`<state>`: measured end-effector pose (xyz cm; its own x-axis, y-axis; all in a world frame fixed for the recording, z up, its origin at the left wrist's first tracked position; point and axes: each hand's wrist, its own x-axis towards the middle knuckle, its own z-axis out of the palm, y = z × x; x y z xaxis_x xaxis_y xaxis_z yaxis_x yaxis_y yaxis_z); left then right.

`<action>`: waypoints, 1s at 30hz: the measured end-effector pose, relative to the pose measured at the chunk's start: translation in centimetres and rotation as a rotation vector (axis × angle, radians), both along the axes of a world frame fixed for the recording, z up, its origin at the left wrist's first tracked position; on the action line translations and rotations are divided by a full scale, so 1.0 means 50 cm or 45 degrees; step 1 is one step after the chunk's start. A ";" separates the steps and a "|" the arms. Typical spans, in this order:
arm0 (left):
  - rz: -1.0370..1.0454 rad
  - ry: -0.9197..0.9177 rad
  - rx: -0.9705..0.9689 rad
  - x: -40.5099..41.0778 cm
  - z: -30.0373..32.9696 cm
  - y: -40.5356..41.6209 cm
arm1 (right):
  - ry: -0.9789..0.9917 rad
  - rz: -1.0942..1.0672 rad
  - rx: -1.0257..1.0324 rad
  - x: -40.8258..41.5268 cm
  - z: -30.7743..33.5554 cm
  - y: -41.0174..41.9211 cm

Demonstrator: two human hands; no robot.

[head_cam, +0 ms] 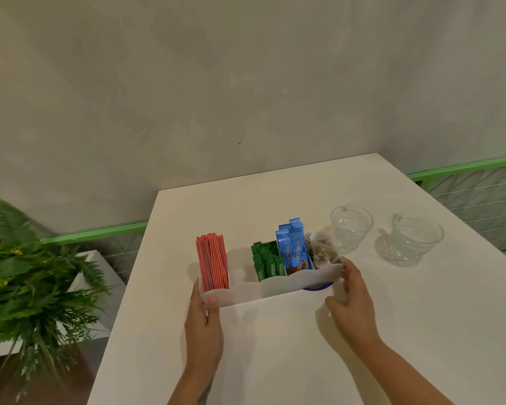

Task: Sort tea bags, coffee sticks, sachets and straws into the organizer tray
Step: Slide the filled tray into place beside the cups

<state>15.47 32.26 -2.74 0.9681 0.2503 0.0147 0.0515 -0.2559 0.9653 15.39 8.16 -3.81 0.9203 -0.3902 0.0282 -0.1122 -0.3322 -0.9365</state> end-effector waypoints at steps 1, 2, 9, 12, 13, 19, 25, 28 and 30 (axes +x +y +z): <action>-0.001 0.001 0.008 -0.001 0.003 0.000 | -0.001 0.007 -0.027 0.000 -0.001 0.001; -0.009 -0.007 0.016 0.000 0.000 0.003 | 0.002 0.008 -0.052 0.000 -0.002 0.001; -0.021 0.017 0.070 0.002 -0.012 0.008 | 0.007 0.030 -0.116 0.001 -0.005 0.002; 0.072 -0.030 0.059 -0.009 -0.005 0.000 | -0.002 0.037 -0.071 -0.002 -0.002 0.001; 0.143 -0.072 0.051 -0.015 -0.007 0.001 | -0.007 0.031 -0.027 -0.004 -0.001 0.001; 0.237 -0.549 -0.104 -0.080 -0.002 -0.080 | -0.105 -0.027 0.232 -0.059 0.004 -0.039; -0.026 -0.354 -0.370 -0.132 0.006 -0.325 | -0.166 -0.151 0.217 -0.098 0.011 -0.168; -0.176 -0.033 -0.357 -0.123 -0.010 -0.455 | -0.151 -0.211 0.177 -0.090 0.007 -0.259; -0.186 0.071 -0.292 -0.097 -0.016 -0.525 | -0.120 -0.220 0.171 -0.074 0.003 -0.309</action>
